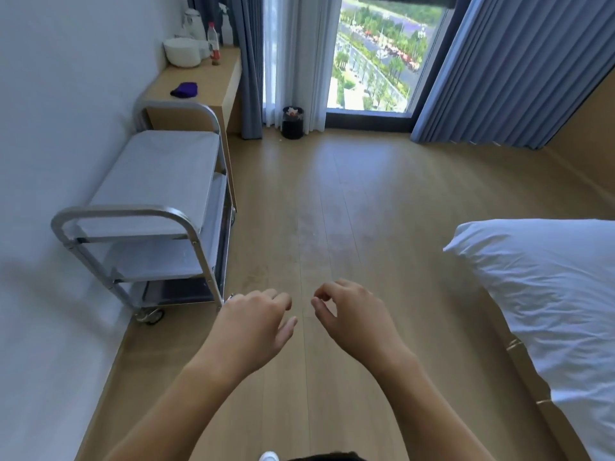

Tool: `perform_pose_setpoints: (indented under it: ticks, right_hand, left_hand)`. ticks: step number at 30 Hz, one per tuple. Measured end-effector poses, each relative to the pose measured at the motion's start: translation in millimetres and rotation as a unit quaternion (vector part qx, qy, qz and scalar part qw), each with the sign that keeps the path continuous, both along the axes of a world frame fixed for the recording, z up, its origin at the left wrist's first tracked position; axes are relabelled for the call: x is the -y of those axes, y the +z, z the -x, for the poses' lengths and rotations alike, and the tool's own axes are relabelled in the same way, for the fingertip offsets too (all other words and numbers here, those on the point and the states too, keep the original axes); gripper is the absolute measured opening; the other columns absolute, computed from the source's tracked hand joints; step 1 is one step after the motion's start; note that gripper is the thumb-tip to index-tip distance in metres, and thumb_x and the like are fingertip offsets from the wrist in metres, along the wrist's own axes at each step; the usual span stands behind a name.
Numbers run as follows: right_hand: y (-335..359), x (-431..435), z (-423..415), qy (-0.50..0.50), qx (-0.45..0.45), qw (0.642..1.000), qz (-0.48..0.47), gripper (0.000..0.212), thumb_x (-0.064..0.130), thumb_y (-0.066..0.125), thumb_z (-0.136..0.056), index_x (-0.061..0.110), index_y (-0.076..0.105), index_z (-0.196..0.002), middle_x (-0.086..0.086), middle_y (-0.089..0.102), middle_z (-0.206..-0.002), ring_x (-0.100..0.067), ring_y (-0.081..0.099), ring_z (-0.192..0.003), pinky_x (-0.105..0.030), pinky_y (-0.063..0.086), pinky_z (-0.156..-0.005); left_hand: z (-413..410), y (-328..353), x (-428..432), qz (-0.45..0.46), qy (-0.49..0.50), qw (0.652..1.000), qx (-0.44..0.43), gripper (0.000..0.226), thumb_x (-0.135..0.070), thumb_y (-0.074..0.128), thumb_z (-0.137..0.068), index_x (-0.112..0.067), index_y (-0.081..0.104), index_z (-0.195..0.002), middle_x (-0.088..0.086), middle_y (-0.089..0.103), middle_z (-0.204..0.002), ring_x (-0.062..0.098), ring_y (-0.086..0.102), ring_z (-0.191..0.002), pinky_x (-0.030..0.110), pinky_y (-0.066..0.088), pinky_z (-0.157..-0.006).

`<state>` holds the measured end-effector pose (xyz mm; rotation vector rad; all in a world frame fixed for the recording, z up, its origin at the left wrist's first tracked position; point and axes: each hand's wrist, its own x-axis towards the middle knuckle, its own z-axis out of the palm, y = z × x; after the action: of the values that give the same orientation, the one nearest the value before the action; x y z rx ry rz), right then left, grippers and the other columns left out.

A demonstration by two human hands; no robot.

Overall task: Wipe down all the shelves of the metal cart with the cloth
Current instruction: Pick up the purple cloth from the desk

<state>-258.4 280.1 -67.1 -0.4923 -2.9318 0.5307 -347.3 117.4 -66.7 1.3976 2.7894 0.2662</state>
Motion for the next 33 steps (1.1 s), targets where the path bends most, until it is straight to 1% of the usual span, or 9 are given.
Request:
perform_pose_setpoints:
  ticks: [3, 7, 10, 16, 18, 23, 28, 30, 33]
  right_hand:
    - [-11, -22, 29, -0.005, 0.010, 1.000, 0.007, 0.023, 0.044, 0.046, -0.096, 0.030, 0.064, -0.099, 0.013, 0.065, -0.098, -0.005, 0.058, -0.089, -0.022, 0.039, -0.066]
    - [-24, -71, 74, -0.037, 0.017, 0.999, 0.011, 0.023, 0.044, 0.046, -0.095, 0.030, 0.064, -0.096, 0.012, 0.065, -0.094, -0.008, 0.060, -0.085, -0.026, 0.045, -0.067]
    - [-32, -119, 113, -0.044, 0.010, 0.999, 0.024, 0.022, 0.043, 0.048, -0.093, 0.028, 0.064, -0.093, 0.011, 0.065, -0.092, -0.010, 0.061, -0.084, -0.027, 0.046, -0.068]
    - [-11, -218, 193, -0.019, 0.003, 1.000, 0.024, 0.023, 0.043, 0.047, -0.095, 0.028, 0.064, -0.094, 0.012, 0.066, -0.092, -0.008, 0.061, -0.081, -0.028, 0.049, -0.070]
    - [-8, -243, 218, -0.009, 0.006, 1.000, 0.025, 0.023, 0.043, 0.047, -0.096, 0.028, 0.064, -0.095, 0.012, 0.066, -0.093, -0.008, 0.061, -0.082, -0.028, 0.049, -0.071]
    - [-22, -283, 270, 0.011, 0.046, 0.998, 0.036, 0.023, 0.045, 0.046, -0.095, 0.029, 0.064, -0.094, 0.013, 0.066, -0.094, -0.007, 0.061, -0.084, -0.030, 0.051, -0.073]
    - [-36, -321, 341, 0.018, 0.062, 0.997, 0.038, 0.023, 0.045, 0.046, -0.095, 0.030, 0.064, -0.095, 0.014, 0.066, -0.092, -0.005, 0.060, -0.084, -0.029, 0.052, -0.073]
    - [-39, -336, 381, 0.021, 0.060, 0.997, 0.038, 0.023, 0.044, 0.046, -0.096, 0.029, 0.064, -0.098, 0.014, 0.065, -0.095, -0.006, 0.060, -0.086, -0.030, 0.052, -0.075]
    - [-39, -354, 452, 0.035, 0.045, 0.997, 0.047, 0.027, 0.042, 0.047, -0.096, 0.027, 0.061, -0.114, 0.012, 0.064, -0.108, -0.009, 0.060, -0.095, -0.031, 0.052, -0.079]
  left_hand:
    - [28, -9, -24, 0.009, 0.006, 1.000, 0.016, 0.032, -0.051, 0.045, -0.094, -0.028, 0.061, -0.109, -0.011, 0.065, -0.099, 0.010, 0.063, -0.087, 0.030, 0.052, -0.079]
    - [72, -20, -78, 0.028, -0.003, 0.999, 0.020, 0.033, -0.051, 0.043, -0.095, -0.028, 0.059, -0.112, -0.011, 0.064, -0.103, 0.011, 0.062, -0.092, 0.031, 0.051, -0.081]
    - [110, -21, -128, 0.029, -0.005, 1.000, 0.011, 0.032, -0.050, 0.044, -0.095, -0.027, 0.059, -0.112, -0.010, 0.064, -0.104, 0.012, 0.063, -0.093, 0.032, 0.051, -0.081]
    - [185, -5, -224, 0.019, 0.019, 1.000, 0.005, 0.032, -0.051, 0.045, -0.094, -0.028, 0.060, -0.110, -0.010, 0.065, -0.100, 0.011, 0.063, -0.086, 0.031, 0.052, -0.076]
    - [205, -1, -244, 0.014, 0.031, 0.999, 0.009, 0.031, -0.051, 0.045, -0.094, -0.028, 0.060, -0.110, -0.011, 0.065, -0.100, 0.011, 0.063, -0.085, 0.030, 0.051, -0.075]
    - [251, -11, -279, 0.024, 0.036, 0.998, 0.055, 0.033, -0.052, 0.045, -0.095, -0.028, 0.058, -0.114, -0.012, 0.064, -0.105, 0.009, 0.062, -0.092, 0.027, 0.050, -0.078]
    - [328, -25, -315, 0.030, 0.042, 0.996, 0.073, 0.033, -0.052, 0.044, -0.095, -0.030, 0.057, -0.115, -0.013, 0.063, -0.106, 0.006, 0.061, -0.092, 0.026, 0.050, -0.080]
    - [367, -30, -326, 0.019, 0.049, 0.996, 0.075, 0.032, -0.052, 0.045, -0.095, -0.030, 0.058, -0.114, -0.014, 0.063, -0.106, 0.006, 0.061, -0.091, 0.026, 0.050, -0.079]
    - [437, -34, -344, 0.010, 0.064, 0.995, 0.079, 0.031, -0.051, 0.047, -0.094, -0.029, 0.060, -0.112, -0.013, 0.064, -0.104, 0.007, 0.061, -0.090, 0.028, 0.051, -0.079]
